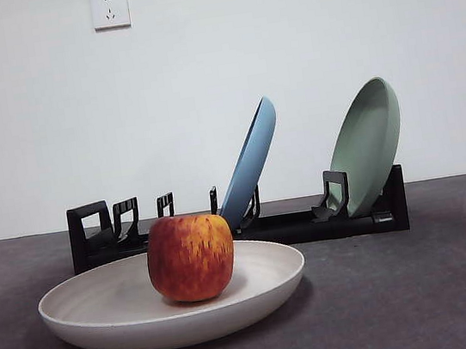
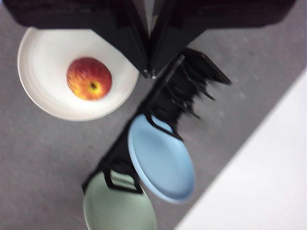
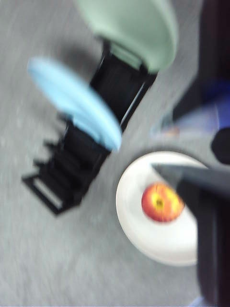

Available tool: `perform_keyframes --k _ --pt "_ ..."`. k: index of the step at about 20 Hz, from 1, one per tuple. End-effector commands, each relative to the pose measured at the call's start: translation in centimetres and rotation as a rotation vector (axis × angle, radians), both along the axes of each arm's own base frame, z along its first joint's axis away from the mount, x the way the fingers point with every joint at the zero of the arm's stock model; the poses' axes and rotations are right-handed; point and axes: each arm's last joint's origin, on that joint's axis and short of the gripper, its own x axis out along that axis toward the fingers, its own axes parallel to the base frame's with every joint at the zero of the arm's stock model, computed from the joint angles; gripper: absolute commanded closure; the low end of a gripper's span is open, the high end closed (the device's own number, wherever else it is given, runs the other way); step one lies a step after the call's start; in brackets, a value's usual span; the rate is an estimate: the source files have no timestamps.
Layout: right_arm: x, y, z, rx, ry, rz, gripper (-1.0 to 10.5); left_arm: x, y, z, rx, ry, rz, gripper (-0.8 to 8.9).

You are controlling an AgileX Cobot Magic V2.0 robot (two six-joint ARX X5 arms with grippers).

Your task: Take the yellow plate from the plate rack,put the plate on the table,take the apple from the table,put the apple in the plate

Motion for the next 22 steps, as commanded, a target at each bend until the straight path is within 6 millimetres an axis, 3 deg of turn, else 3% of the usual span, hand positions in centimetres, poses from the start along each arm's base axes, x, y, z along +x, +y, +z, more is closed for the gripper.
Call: perform_keyframes --k 1,5,8,11,17,19,22 --pt "-0.3 -1.4 0.4 0.009 -0.026 -0.039 9.6 1.3 1.4 -0.2 -0.029 0.042 0.082 8.23" --pt "-1.3 -3.6 -0.7 0.035 -0.073 -0.100 9.6 2.9 5.1 0.4 -0.178 0.072 0.282 8.23" --pt "-2.5 -5.0 -3.3 0.074 -0.128 -0.139 9.6 2.7 7.1 0.0 -0.330 0.033 0.308 8.24" --pt "-4.1 -6.3 -6.8 0.135 -0.173 -0.183 9.6 1.9 8.4 -2.4 -0.411 -0.018 0.374 8.23" --pt "-7.6 -7.9 -13.1 0.228 -0.204 -0.223 9.6 -0.3 9.6 -9.7 -0.515 -0.010 0.432 8.23" --pt "-8.1 -8.2 -13.8 0.216 -0.185 -0.224 9.6 -0.6 9.7 -10.8 -0.528 0.001 0.442 8.23" --pt "-8.0 -8.1 -14.0 0.222 -0.159 -0.240 9.6 -0.7 9.7 -11.0 -0.537 0.008 0.449 8.22"
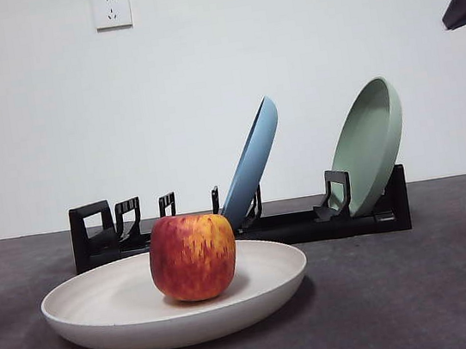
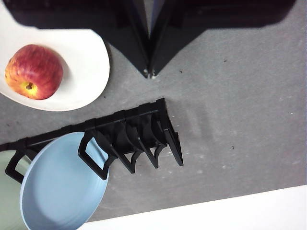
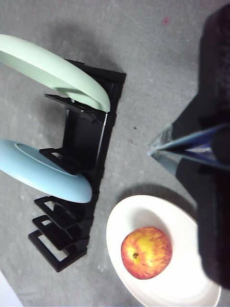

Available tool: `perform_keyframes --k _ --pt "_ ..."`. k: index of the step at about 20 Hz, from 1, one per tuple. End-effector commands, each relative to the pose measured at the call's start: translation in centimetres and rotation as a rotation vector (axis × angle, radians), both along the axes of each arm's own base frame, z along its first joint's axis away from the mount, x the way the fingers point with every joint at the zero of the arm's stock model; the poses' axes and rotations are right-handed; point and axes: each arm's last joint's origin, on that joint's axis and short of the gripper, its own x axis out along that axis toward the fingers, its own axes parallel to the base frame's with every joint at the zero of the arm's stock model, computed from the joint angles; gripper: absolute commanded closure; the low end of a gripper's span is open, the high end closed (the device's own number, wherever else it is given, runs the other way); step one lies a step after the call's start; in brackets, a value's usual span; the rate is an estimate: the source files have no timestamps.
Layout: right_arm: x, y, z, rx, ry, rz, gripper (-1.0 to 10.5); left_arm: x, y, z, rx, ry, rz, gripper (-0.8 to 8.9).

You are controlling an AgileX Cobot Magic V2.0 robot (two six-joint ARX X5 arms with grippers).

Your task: Take the yellow plate from the plate rack,put the plate on the table,take the apple from the table,put the apple in the plate

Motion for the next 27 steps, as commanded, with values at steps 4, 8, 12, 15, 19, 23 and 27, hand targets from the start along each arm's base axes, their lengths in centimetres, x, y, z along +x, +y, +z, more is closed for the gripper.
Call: perform_keyframes --k 4,8,12,15,19,23,27 --pt "0.1 0.1 -0.4 0.048 0.044 -0.032 9.6 0.1 0.0 -0.1 -0.039 0.005 0.014 8.16" --pt "0.1 0.1 -0.4 0.048 0.043 -0.032 9.6 0.1 0.0 -0.1 -0.039 0.005 0.014 8.16" --pt "0.1 0.1 -0.4 0.047 0.043 -0.033 9.6 0.1 0.0 -0.1 -0.039 0.005 0.014 8.16" --pt "0.1 0.1 -0.4 0.048 0.043 -0.032 9.6 -0.1 0.1 0.0 -0.041 -0.006 0.018 8.16" --pt "0.1 0.1 -0.4 0.047 0.043 -0.033 9.6 -0.9 1.4 0.4 -0.012 -0.093 0.064 8.16" --pt "0.1 0.1 -0.4 0.047 0.043 -0.033 9.6 -0.9 2.6 -1.7 -0.029 -0.210 0.141 8.16" --pt "0.1 0.1 -0.4 0.048 0.043 -0.032 9.6 -0.2 3.2 -6.2 -0.040 -0.284 0.189 8.16"
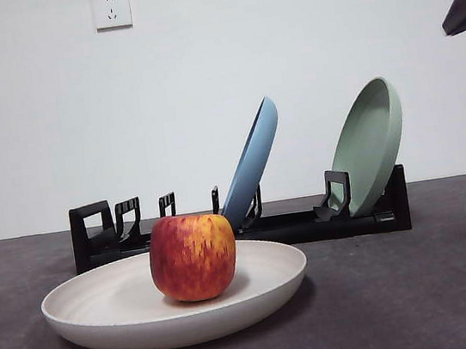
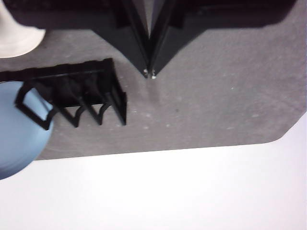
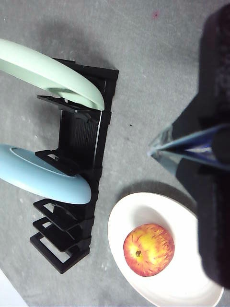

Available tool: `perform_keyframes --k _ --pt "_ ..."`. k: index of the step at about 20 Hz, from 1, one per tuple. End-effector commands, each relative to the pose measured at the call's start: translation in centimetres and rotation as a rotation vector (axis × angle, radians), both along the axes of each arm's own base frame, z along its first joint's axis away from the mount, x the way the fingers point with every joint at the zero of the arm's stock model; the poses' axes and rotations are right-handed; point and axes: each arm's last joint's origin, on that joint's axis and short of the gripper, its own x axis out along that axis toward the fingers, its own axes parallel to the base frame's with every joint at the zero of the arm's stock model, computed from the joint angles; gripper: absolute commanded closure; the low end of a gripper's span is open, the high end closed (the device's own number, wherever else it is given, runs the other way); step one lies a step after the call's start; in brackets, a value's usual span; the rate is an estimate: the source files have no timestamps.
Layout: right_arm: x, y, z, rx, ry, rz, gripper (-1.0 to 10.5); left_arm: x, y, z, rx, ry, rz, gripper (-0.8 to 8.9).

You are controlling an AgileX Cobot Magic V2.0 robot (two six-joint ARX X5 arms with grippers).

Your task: Take the yellow plate from the plate rack,put the plate on the table,take the apple from the table,put the apple in the plate

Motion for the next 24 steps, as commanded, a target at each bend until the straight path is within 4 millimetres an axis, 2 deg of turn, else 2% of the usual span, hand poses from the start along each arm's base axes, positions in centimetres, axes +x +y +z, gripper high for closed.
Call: perform_keyframes --k 1,5,12,24 --pt "0.0 0.0 -0.2 0.008 0.007 -0.008 9.6 0.3 0.2 -2.1 0.010 -0.016 0.009 8.16" --pt "0.0 0.0 -0.2 0.008 0.007 -0.008 9.6 0.4 0.5 -4.6 0.010 0.022 0.035 8.16" --pt "0.0 0.0 -0.2 0.008 0.007 -0.008 9.6 0.4 0.5 -7.0 -0.004 0.064 0.045 8.16" --pt "0.0 0.0 -0.2 0.008 0.007 -0.008 9.6 0.4 0.5 -7.2 -0.023 0.066 0.051 8.16"
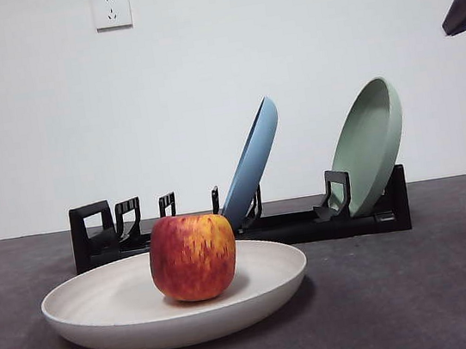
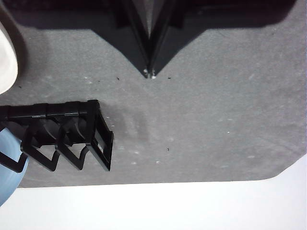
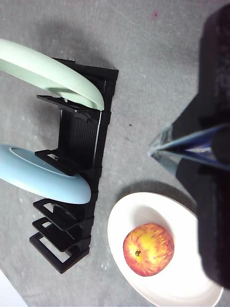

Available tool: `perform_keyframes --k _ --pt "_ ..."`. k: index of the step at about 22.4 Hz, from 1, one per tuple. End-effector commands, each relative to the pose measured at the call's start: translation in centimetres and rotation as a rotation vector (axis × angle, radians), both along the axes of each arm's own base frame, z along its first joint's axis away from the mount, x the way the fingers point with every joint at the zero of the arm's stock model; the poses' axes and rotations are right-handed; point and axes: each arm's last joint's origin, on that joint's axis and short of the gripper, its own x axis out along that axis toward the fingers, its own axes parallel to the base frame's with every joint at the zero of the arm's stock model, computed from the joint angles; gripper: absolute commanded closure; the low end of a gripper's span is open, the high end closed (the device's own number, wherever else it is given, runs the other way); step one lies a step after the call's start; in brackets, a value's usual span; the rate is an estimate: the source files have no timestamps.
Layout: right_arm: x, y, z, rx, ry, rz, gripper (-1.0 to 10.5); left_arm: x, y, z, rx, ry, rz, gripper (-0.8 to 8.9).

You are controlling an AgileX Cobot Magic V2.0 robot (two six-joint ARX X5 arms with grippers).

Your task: Take the yellow plate from the plate rack,put the plate on the table,take the apple from the table,put the apple in the plate

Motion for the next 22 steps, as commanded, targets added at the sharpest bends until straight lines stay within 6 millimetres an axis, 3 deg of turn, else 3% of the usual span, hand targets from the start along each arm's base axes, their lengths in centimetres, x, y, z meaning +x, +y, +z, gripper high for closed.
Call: perform_keyframes --k 1,10,16,19,22 --pt "0.0 0.0 -0.2 0.008 0.007 -0.008 9.6 0.0 0.0 -0.4 -0.006 0.009 0.006 8.16" --pt "0.0 0.0 -0.2 0.006 0.009 -0.008 9.6 0.0 0.0 -0.4 -0.005 0.009 0.006 8.16" --pt "-2.5 -2.2 1.1 -0.077 -0.197 -0.089 9.6 0.0 0.0 -0.4 -0.006 0.009 0.006 8.16" --pt "-3.4 -3.8 -0.2 -0.068 -0.294 -0.200 9.6 0.0 0.0 -0.4 -0.006 0.009 0.006 8.16" --pt "-3.8 -4.8 -3.2 -0.048 -0.389 -0.296 9.6 0.1 0.0 -0.4 -0.006 0.009 0.006 8.16"
